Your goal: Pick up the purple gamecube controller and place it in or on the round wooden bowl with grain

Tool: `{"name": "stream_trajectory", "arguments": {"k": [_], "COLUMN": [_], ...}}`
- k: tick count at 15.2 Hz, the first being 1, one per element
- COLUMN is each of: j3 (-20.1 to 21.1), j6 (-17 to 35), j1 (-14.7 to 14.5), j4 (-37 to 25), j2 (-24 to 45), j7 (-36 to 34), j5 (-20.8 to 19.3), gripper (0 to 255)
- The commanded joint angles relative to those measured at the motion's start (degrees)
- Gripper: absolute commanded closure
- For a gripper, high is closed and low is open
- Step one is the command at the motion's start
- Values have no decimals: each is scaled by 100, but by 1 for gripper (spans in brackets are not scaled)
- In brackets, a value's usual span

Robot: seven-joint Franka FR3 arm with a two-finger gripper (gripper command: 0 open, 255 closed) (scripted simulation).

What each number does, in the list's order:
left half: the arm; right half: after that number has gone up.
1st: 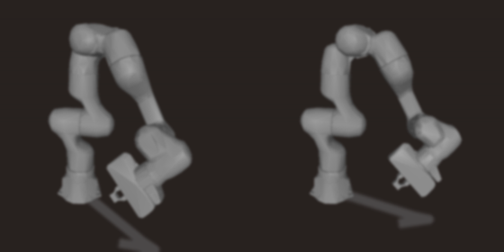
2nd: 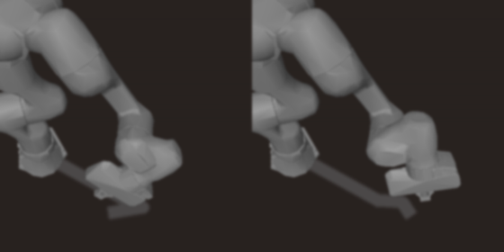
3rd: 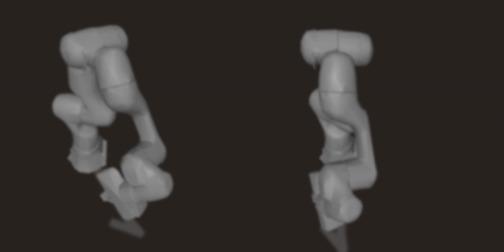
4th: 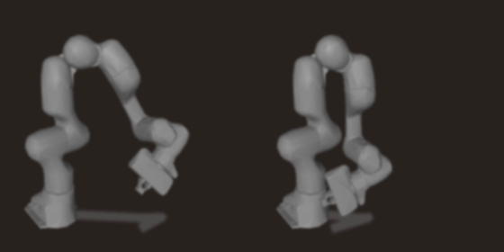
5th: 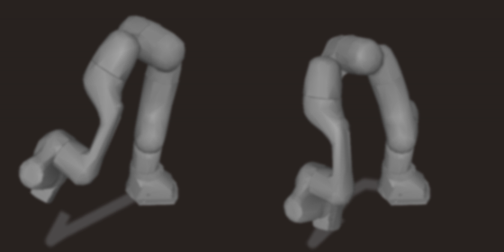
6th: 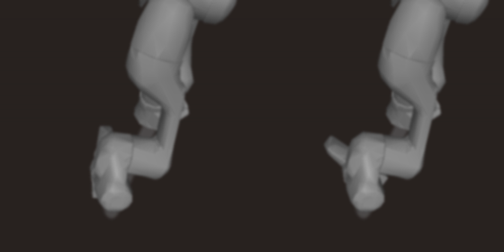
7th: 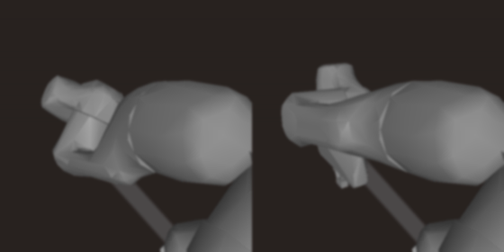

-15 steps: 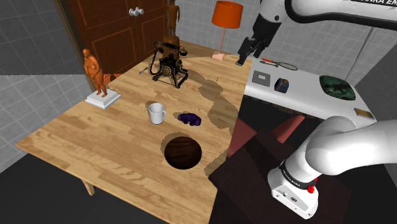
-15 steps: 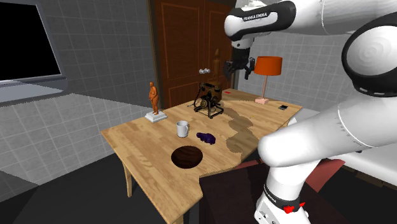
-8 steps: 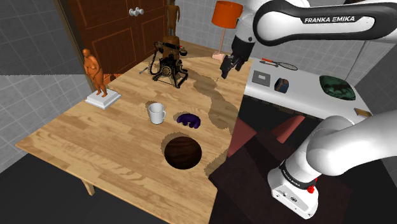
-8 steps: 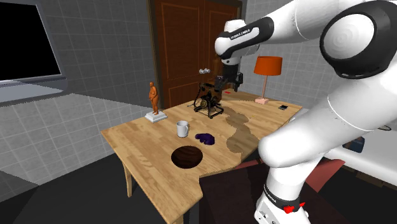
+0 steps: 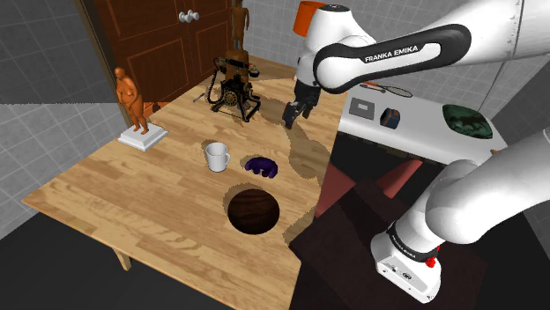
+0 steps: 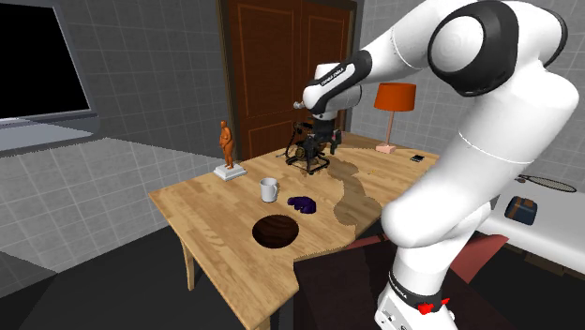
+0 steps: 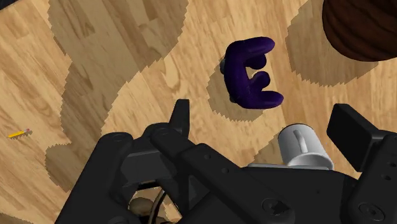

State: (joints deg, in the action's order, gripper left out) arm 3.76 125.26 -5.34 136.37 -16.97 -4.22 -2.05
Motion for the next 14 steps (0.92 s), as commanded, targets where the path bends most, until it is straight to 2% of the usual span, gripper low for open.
{"name": "stream_trajectory", "arguments": {"k": [1,14], "j3": [38,290], "j6": [260,1597], "j1": [-55,-320], "j4": [-35,-883], "j2": [356,2967], "j7": [31,310], "j5": [43,186], "gripper": [0,0]}}
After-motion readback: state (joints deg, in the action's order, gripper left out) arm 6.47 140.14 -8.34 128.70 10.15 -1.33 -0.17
